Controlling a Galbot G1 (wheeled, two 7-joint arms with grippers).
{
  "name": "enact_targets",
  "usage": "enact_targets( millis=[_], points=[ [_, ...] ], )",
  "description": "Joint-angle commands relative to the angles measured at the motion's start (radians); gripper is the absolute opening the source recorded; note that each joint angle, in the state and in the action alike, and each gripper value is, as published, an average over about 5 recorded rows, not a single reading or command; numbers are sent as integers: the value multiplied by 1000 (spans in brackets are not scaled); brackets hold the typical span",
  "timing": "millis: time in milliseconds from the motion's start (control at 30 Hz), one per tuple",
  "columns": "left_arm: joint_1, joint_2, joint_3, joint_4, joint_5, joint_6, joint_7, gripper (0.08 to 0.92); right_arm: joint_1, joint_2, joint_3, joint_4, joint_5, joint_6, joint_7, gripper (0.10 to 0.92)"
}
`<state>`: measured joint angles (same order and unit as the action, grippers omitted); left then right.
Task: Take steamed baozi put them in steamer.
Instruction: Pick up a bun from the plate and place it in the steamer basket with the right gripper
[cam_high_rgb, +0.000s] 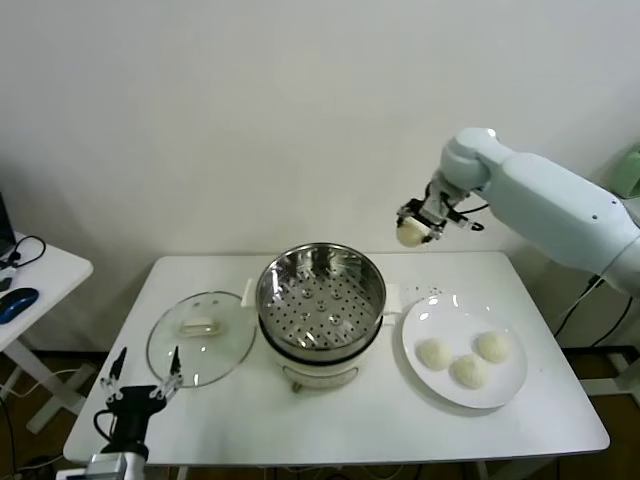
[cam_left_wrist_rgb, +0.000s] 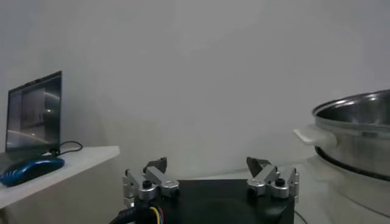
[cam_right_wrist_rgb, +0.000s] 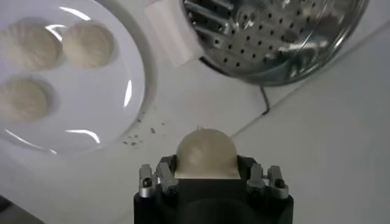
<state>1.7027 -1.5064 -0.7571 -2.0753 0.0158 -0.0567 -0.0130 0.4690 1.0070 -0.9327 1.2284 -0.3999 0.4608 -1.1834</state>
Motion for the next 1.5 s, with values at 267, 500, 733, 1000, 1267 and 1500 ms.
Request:
enact_targets(
  millis=[267,500,733,1000,1267,1500],
  points=[
    [21,-3,-2,-11,3,-5,0,823,-17,227,-16,69,-136,65,8,662],
    [35,2,-11,-12,-3,-10,2,823,-79,273,-39,32,-181,65,14,662],
    [54,-1,-11,-9,-4,-19,10,823,-110,270,-81,5,-219,70,16,662],
    [45,-11,-7,-10,1,-15,9,823,-163,277,-81,-39,-275,77,23,662],
    [55,-8,-14,-13,-3,-19,7,823,-192,299,-78,-50,-304,84,29,662],
    [62,-9,-15,-10,-4,-23,5,823,-208,318,-66,-72,-338,94,35,662]
  ],
)
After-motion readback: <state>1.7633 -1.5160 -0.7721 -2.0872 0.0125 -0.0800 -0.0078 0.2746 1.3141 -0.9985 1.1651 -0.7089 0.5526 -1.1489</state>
